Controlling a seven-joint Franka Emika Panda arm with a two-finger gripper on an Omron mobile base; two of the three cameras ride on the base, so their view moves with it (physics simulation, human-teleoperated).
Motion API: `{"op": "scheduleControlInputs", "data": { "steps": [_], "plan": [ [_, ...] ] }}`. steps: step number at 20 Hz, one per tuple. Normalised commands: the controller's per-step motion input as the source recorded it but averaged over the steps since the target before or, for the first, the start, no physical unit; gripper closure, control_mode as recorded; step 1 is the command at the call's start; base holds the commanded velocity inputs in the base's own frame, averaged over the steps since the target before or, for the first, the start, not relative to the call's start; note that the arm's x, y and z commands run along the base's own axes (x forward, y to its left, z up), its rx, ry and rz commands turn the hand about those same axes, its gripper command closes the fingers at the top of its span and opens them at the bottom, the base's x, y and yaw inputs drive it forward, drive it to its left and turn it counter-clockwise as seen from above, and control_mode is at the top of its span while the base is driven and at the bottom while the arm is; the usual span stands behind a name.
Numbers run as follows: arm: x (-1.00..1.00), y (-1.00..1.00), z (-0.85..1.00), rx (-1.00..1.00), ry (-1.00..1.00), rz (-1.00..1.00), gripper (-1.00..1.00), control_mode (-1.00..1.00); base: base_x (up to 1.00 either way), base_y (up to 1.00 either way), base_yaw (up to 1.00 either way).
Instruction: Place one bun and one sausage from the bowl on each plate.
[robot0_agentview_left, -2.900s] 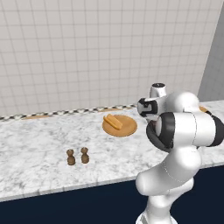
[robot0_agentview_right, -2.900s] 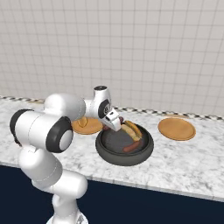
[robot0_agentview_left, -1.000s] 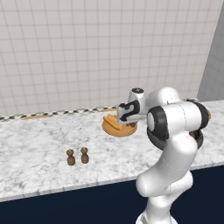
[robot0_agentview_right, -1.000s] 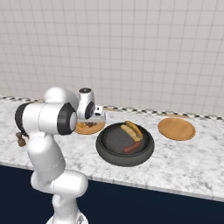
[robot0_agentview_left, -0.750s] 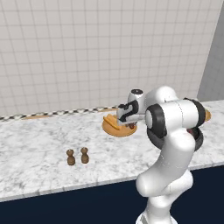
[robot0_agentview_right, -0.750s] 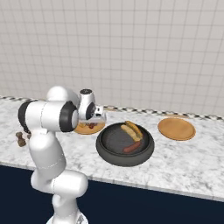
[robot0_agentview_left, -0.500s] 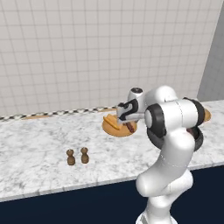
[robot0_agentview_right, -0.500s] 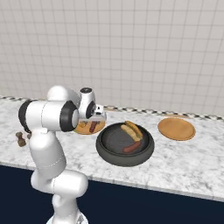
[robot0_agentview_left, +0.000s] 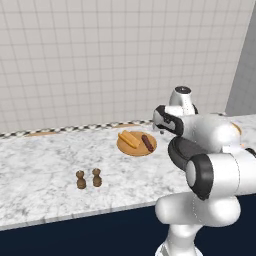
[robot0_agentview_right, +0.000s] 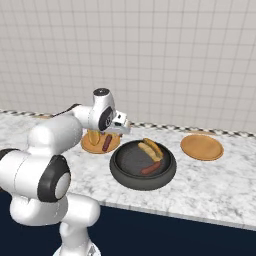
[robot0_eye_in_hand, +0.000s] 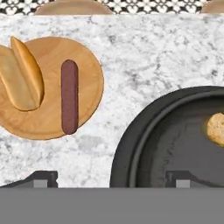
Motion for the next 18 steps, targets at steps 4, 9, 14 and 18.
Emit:
{"op": "scheduleControlInputs", "data": {
  "steps": [4, 9, 14, 18],
  "plan": [
    [-0.92, -1.00, 0.76, -0.13, -0.02, -0.21, -1.00, -1.00, 0.00, 0.00, 0.00],
    [-0.40, -1.00, 0.05, 0.00, 0.13, -0.44, -1.00, -1.00, 0.00, 0.00, 0.00],
    [-0.11, -1.00, -0.04, 0.18, -0.03, -0.37, -1.00, -1.00, 0.00, 0.00, 0.00],
    [-0.26, -0.82, -0.31, 0.36, 0.03, -0.16, -1.00, -1.00, 0.00, 0.00, 0.00]
  ]
}}
